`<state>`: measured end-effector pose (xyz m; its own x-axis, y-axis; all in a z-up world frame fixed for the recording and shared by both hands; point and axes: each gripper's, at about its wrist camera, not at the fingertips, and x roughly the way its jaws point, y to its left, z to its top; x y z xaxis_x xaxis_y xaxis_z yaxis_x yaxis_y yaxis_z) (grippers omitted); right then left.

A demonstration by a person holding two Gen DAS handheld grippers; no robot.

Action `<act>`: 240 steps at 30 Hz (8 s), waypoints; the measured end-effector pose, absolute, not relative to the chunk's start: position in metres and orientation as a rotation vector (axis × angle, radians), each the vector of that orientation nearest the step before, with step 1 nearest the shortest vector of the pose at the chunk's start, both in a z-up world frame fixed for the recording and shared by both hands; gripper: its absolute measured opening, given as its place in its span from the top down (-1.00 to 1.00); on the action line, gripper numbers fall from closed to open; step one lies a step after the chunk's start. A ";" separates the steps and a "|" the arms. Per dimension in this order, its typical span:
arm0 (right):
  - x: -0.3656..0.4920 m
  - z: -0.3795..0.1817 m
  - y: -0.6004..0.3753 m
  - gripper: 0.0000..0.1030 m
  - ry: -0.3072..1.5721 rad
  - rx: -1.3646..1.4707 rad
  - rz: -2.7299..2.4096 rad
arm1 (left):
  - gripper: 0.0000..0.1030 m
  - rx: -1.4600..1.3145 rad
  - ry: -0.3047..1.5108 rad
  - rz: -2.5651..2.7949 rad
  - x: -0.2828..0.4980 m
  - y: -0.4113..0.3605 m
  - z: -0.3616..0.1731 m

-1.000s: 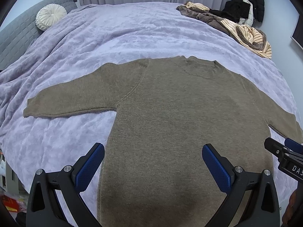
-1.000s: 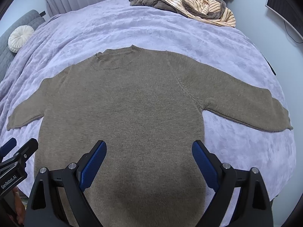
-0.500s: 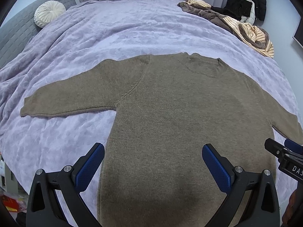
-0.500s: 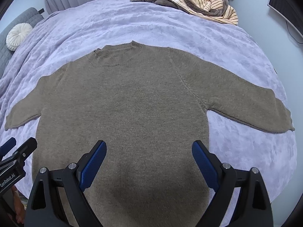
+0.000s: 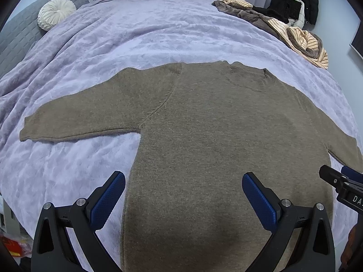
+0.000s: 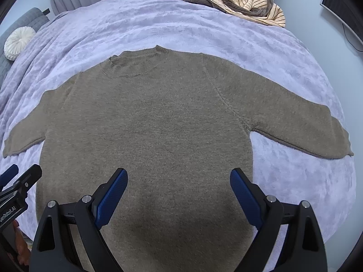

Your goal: Fold small clothes

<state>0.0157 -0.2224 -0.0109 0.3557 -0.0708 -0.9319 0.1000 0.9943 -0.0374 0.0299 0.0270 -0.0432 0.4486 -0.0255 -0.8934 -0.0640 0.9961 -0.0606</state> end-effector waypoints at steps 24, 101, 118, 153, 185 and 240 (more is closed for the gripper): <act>0.006 -0.046 -0.129 -0.82 1.236 -0.002 0.090 | -1.00 -0.553 0.987 0.268 0.049 0.314 -0.133; 0.101 -0.101 -0.288 -0.11 0.936 0.780 0.126 | -0.72 -0.295 0.956 -0.049 0.090 0.139 -0.103; 0.129 -0.081 -0.288 0.87 0.939 0.657 0.106 | 0.81 -0.244 1.048 -0.194 0.222 0.108 -0.099; 0.077 -0.077 -0.245 -0.26 1.009 0.750 0.236 | 0.72 -0.281 1.036 -0.098 0.118 0.166 -0.089; 0.073 -0.095 -0.280 -0.20 0.985 0.859 -0.032 | -0.97 -0.174 0.995 -0.030 0.130 0.134 -0.097; -0.118 -0.076 -0.441 -0.14 0.713 1.042 -0.045 | -0.98 -0.040 1.088 -0.277 -0.011 -0.049 -0.070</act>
<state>-0.1179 -0.4406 -0.0762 0.7772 0.2905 -0.5583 0.3585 0.5246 0.7721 -0.0108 -0.0493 -0.0704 0.4334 -0.2421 -0.8681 0.2025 0.9648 -0.1680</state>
